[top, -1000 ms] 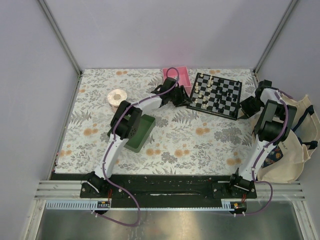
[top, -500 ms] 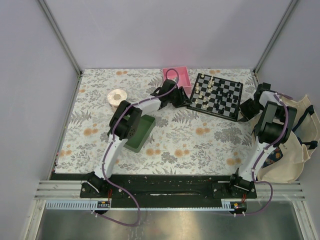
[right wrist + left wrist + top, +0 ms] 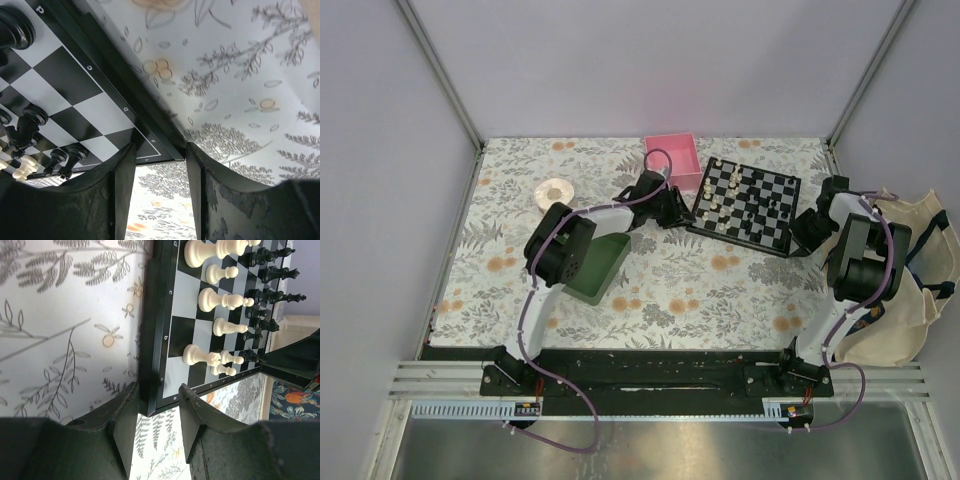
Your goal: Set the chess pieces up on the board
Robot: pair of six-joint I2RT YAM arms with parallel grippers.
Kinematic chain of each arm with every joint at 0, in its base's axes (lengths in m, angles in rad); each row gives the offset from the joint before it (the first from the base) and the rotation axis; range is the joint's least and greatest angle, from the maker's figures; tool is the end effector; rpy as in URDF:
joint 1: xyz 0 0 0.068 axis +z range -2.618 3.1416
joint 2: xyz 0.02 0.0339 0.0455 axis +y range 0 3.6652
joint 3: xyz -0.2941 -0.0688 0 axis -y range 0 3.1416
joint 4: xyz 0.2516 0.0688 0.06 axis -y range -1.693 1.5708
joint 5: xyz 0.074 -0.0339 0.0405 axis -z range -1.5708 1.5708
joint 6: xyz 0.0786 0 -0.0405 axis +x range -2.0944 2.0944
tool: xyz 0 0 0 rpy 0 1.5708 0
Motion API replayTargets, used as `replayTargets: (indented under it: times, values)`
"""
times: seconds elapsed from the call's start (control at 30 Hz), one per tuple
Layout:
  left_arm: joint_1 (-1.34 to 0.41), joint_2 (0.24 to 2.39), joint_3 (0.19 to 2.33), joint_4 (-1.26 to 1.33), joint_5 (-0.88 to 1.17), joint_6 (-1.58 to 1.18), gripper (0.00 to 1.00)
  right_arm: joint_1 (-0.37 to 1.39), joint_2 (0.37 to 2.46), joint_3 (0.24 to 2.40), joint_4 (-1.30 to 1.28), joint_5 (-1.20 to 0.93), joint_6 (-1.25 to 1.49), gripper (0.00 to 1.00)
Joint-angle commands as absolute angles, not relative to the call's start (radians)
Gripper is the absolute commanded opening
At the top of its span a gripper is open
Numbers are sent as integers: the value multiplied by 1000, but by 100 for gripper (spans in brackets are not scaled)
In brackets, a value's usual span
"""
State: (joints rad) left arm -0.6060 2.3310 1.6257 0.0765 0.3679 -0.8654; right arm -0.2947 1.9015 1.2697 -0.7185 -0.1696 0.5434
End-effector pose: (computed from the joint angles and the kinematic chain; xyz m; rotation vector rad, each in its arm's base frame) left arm 0.4543 -0.3492 0.1226 -0.0857 2.4306 -1.1614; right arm 0.3743 -0.0997 0.1437 1.1672 2.6881 0.2874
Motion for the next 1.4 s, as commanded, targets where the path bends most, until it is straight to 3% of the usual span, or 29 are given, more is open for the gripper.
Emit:
replayTargets:
  times: [0.0,0.7,1.0,1.17,1.37]
  values:
    - [-666,2244,1543,124,419,-882,40,-252,1806,1207,-719,-219,555,52]
    - [-732,1951,1089,242,345,-844,40,-143,1563,825,-588,-215,548,52]
    - [-736,1885,1063,212,284,-798,45,-143,1500,909,-675,-101,469,57]
    - [-735,1882,1166,141,256,-736,55,-143,1514,1034,-707,-51,465,59]
    - [-715,1884,1226,118,244,-727,58,-150,1558,1195,-773,122,417,65]
